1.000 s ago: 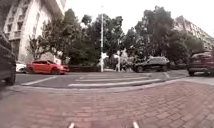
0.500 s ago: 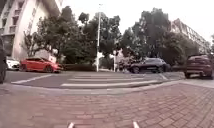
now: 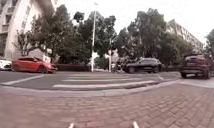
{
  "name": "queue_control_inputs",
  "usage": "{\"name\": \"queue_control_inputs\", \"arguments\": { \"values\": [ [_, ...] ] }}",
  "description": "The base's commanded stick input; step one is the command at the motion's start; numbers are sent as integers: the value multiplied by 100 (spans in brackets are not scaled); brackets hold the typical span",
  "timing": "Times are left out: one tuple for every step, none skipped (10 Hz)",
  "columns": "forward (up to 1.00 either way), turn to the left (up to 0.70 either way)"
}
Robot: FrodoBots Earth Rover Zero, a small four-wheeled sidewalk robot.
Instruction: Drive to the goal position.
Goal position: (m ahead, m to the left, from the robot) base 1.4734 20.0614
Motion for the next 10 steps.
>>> {"name": "queue_control_inputs", "arguments": {
  "values": [
    [45, 0],
    [45, 0],
    [45, 0],
    [45, 0],
    [45, 0],
    [45, 9],
    [45, 27],
    [45, 27],
    [45, 27],
    [45, 27]
  ]
}}
